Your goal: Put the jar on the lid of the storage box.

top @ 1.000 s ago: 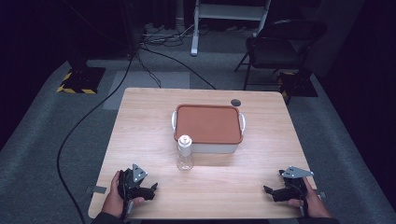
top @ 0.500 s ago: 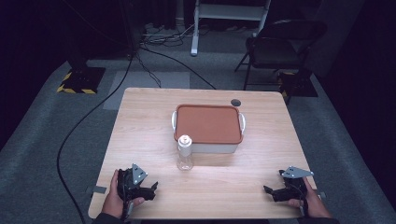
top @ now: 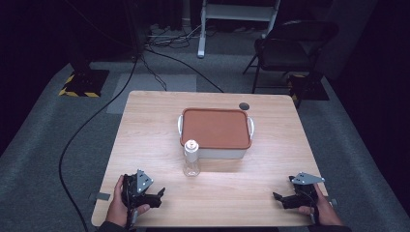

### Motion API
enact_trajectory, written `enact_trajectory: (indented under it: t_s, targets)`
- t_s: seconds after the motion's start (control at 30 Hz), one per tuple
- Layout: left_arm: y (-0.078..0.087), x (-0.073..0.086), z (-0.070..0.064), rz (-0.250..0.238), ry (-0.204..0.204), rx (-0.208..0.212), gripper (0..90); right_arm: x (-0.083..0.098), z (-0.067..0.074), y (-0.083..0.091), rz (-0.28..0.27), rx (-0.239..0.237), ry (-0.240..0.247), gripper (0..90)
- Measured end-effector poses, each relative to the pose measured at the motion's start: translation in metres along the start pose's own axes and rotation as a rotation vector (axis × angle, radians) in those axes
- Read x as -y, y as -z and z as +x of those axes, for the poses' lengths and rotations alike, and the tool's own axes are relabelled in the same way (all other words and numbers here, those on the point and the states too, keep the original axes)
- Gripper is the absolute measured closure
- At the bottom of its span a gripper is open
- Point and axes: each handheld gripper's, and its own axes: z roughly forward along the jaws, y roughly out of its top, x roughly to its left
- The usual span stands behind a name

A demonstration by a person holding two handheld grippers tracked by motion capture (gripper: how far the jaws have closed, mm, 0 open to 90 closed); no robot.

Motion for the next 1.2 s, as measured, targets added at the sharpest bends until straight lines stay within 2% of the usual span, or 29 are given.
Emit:
enact_trajectory:
  t_s: [0.77, 1.2]
  targets:
    - [0.0, -0.016, -0.01, -0.04, -0.02, 0.056, 4.0, 0.0, 0.0, 0.0, 0.0, 0.0, 0.0, 0.0]
    - [-0.007, -0.024, -0.017, -0.035, -0.053, 0.077, 3.7, 0.0, 0.0, 0.0, 0.0, -0.001, 0.001, 0.0]
